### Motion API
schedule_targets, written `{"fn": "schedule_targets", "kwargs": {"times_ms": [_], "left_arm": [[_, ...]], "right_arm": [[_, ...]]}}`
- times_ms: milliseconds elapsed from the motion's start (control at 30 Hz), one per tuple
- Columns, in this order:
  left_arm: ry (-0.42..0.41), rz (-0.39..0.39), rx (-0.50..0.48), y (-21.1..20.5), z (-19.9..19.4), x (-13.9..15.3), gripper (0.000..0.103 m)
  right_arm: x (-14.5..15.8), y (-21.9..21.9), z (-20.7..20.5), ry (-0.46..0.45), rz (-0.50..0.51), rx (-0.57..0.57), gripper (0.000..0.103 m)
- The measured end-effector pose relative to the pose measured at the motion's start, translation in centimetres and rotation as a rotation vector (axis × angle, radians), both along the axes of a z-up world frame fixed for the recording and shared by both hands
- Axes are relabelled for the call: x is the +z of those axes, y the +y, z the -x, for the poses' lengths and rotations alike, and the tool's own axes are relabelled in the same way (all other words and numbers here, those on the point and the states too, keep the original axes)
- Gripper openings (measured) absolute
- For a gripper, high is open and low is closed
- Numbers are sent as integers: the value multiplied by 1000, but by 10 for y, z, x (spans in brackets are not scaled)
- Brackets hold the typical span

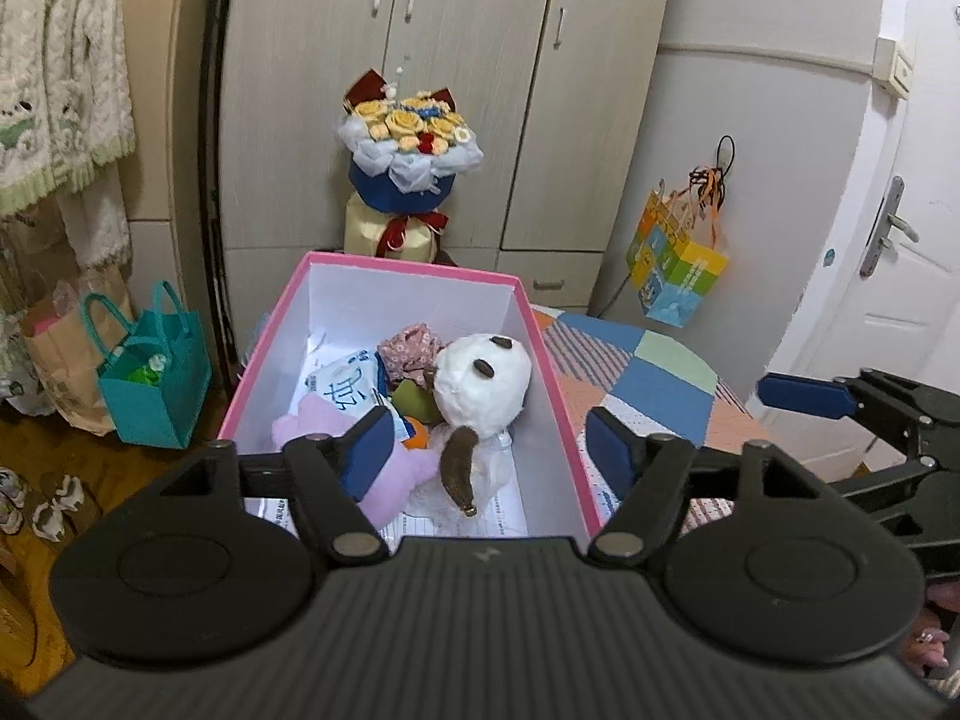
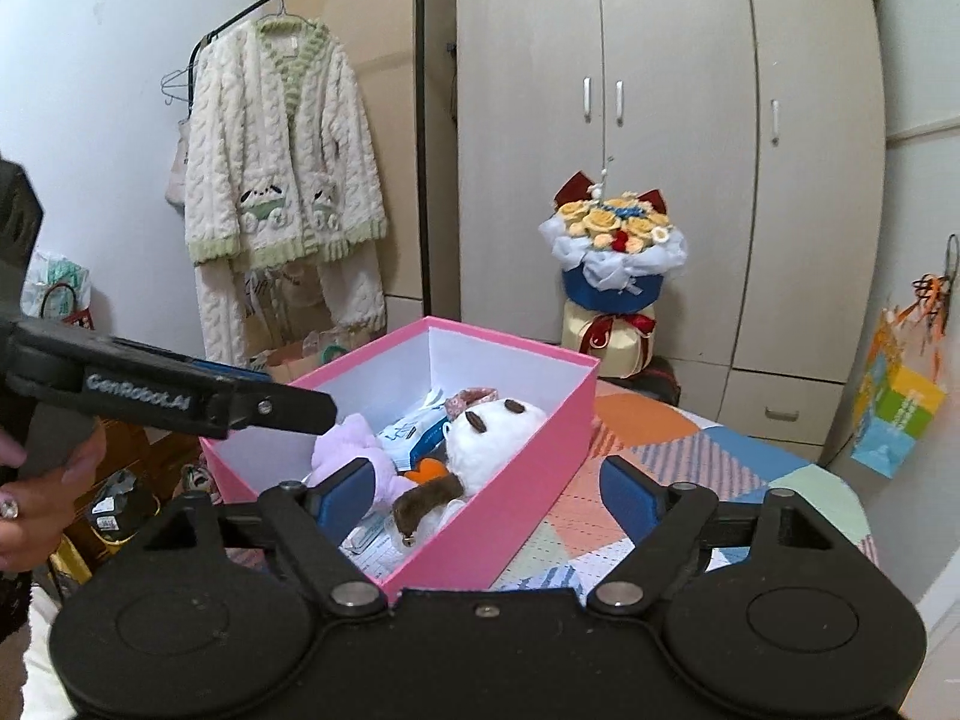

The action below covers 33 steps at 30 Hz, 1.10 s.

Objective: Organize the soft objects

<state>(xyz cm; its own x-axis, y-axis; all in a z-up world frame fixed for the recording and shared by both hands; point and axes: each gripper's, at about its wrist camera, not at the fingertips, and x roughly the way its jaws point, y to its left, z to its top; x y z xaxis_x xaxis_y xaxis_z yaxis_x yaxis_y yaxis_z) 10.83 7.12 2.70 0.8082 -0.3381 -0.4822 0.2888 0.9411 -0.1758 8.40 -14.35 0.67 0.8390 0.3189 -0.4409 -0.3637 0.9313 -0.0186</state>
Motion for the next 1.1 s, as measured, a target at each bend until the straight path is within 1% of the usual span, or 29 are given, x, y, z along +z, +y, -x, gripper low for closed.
{"fn": "schedule_targets", "kwargs": {"times_ms": [33, 67, 100, 133, 167, 200, 267, 333, 367, 433, 533, 600, 700, 800, 867, 967, 1033, 1100], "left_arm": [[-10, -10, 5, -2, 3, 2, 79], [-18, -18, 10, -3, 6, 3, 81], [-26, -22, 16, -4, 9, 5, 89], [-33, -19, 17, -6, 11, 5, 100], [-33, -15, 15, -7, 12, 6, 103], [-23, -19, 20, -8, 12, 6, 103], [9, -49, 65, -12, 13, 6, 103], [21, -80, 105, -16, 16, 7, 103], [15, -94, 116, -17, 20, 7, 103], [-26, -110, 113, -19, 30, 9, 103], [-76, -106, 110, -18, 47, 13, 103], [-61, -90, 140, -15, 53, 13, 103], [-40, -74, 181, -11, 57, 7, 103], [-50, -98, 170, -12, 61, 3, 103], [-65, -105, 164, -14, 64, 1, 103], [-85, -127, 171, -21, 68, -2, 103], [-109, -167, 174, -30, 70, -5, 103], [-128, -181, 168, -37, 72, -6, 103]], "right_arm": [[1, -1, 3, 3, -1, -14, 91], [2, -3, 5, 7, -5, -28, 93], [3, -5, 7, 13, -10, -43, 94], [5, -8, 9, 18, -17, -59, 95], [6, -12, 11, 20, -23, -74, 95], [7, -14, 14, 19, -24, -80, 95], [8, -20, 21, 11, -27, -88, 95], [9, -25, 29, 7, -33, -100, 95], [8, -27, 33, 8, -34, -106, 96], [9, -29, 39, 10, -25, -130, 98], [11, -29, 48, 12, 3, -170, 103], [13, -29, 55, 15, 9, -197, 103], [13, -32, 64, 19, -9, -180, 103], [15, -38, 70, 14, -37, -197, 103], [15, -38, 76, -23, -15, -209, 103], [13, -37, 78, -45, -7, -227, 103], [11, -40, 78, -35, -28, -236, 103], [8, -42, 76, -15, -42, -242, 103]]}}
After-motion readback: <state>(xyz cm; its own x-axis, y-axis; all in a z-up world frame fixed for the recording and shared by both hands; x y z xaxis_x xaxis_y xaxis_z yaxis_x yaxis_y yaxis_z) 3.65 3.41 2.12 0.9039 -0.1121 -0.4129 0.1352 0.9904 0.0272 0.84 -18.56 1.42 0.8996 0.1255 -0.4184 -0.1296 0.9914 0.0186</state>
